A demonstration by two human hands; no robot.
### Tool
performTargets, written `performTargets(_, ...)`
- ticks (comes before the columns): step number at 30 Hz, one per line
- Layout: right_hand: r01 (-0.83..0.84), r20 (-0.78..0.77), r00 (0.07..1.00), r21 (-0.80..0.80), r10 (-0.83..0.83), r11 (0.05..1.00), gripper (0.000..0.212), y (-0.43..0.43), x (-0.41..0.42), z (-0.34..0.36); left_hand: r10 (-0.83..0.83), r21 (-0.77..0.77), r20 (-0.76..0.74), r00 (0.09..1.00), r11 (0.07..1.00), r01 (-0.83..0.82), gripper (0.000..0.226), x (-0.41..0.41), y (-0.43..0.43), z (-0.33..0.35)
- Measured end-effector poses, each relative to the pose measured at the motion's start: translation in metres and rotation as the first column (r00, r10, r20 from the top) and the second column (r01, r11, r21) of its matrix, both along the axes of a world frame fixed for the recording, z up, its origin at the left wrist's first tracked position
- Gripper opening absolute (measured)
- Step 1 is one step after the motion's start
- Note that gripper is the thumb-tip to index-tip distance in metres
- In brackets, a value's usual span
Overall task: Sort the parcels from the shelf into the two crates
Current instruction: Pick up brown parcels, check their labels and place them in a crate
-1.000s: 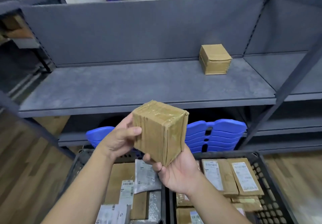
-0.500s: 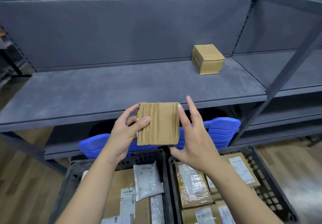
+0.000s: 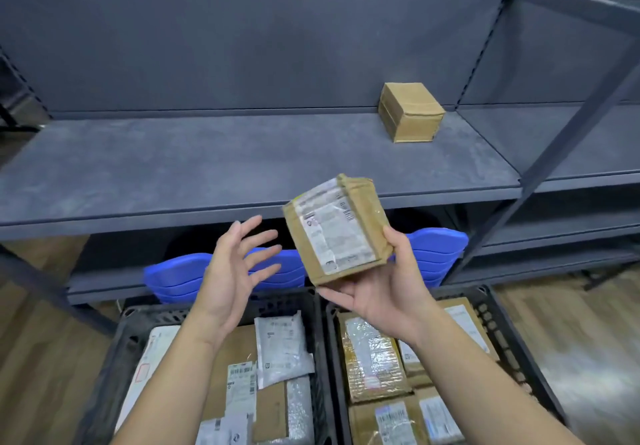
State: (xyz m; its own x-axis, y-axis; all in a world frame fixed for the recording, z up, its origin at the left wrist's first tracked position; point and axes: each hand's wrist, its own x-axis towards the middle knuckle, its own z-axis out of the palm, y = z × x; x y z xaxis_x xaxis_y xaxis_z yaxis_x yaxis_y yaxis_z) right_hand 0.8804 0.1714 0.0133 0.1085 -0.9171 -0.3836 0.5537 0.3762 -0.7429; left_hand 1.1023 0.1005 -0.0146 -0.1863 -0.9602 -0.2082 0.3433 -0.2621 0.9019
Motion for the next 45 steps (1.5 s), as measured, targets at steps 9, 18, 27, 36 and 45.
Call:
performTargets(9, -0.046, 0.350, 0.937, 0.120, 0.001, 0.992, 0.084, 0.015, -0.010, -0.008, -0.114, -0.132, 0.117, 0.987, 0.983, 0.129, 0.072, -0.041, 0.024, 0.018)
performTargets(18, -0.213, 0.321, 0.934, 0.151, 0.156, 0.965, 0.094, 0.028, -0.103, -0.008, -0.195, -0.135, 0.290, 0.937, 0.961, 0.242, 0.081, -0.133, 0.044, 0.023)
performTargets(27, 0.142, 0.066, 0.978, 0.472, -0.196, 0.870, 0.065, 0.027, -0.212, -0.061, 0.526, -0.746, 0.633, 0.568, 0.610, 0.266, 0.086, -0.231, 0.082, 0.022)
performTargets(36, 0.090, 0.150, 0.968, 0.533, -0.199, 0.842, 0.056, 0.040, -0.250, -0.072, 0.884, -0.773, 0.329, 0.332, 0.050, 0.632, 0.067, -0.261, 0.115, -0.015)
performTargets(45, 0.067, 0.326, 0.922, 0.392, -0.207, 0.917, 0.051, 0.043, -0.247, -0.060, 0.621, -0.764, 0.619, 0.481, 0.617, 0.186, 0.089, -0.265, 0.126, 0.006)
